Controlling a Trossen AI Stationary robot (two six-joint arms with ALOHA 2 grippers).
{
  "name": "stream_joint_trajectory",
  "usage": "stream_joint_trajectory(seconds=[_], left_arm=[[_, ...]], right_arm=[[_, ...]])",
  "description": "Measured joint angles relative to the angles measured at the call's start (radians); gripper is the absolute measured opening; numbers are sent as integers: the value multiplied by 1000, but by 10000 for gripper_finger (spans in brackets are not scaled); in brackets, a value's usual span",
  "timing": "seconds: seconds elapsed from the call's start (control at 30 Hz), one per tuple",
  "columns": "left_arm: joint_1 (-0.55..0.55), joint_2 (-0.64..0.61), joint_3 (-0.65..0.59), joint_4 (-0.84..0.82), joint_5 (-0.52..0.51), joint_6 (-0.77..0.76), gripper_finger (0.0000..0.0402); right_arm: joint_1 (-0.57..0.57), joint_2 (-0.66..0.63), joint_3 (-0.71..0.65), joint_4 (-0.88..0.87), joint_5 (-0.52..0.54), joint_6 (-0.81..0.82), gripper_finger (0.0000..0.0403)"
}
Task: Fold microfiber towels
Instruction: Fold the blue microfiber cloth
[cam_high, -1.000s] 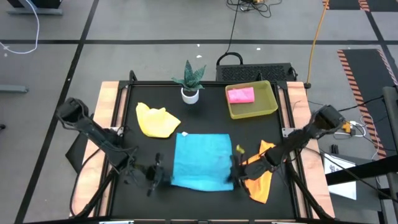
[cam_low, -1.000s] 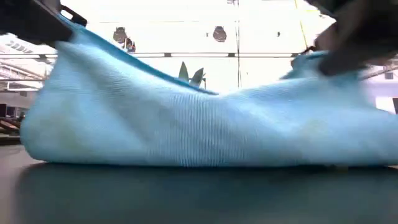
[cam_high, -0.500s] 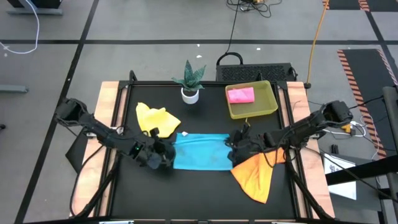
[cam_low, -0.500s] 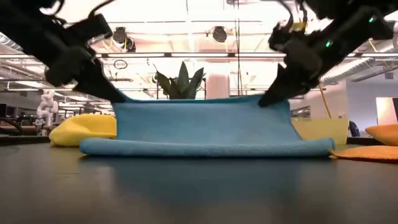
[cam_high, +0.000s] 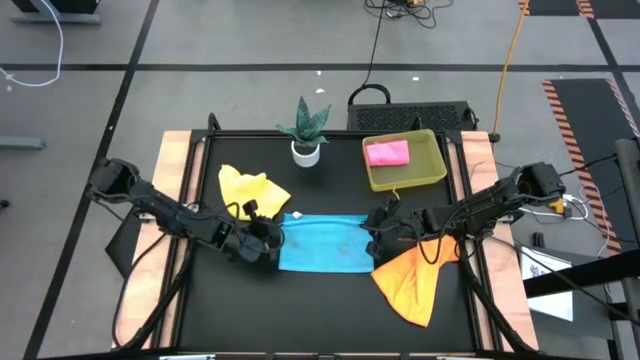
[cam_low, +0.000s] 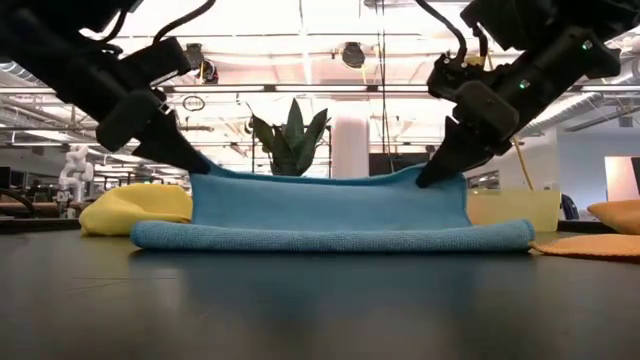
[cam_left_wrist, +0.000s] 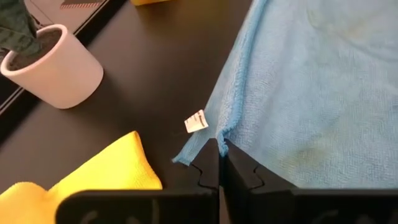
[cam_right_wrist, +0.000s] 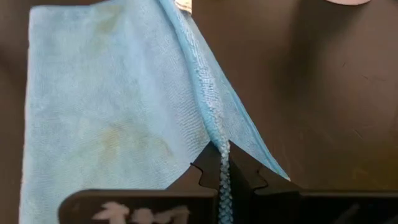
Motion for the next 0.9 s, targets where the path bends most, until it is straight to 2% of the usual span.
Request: stream_joint_trajectory(seconds=[0.27, 0.43, 0.57, 0.77, 0.9], left_arm=[[46, 23, 0, 30, 40, 14, 4], [92, 90, 1, 142, 37, 70, 11], [126, 149, 2, 236, 36, 110, 4], [156, 179, 0, 236, 2, 81, 12], [146, 175, 0, 245, -27, 80, 5]], right_arm=[[0, 0, -7, 3, 9, -2, 32], [-5, 0, -47, 6, 79, 4, 48], [-21, 0, -76, 12, 109, 13, 43], [-44, 0, -90, 12, 109, -7, 7], [-52, 0, -90, 36, 113, -43, 6]])
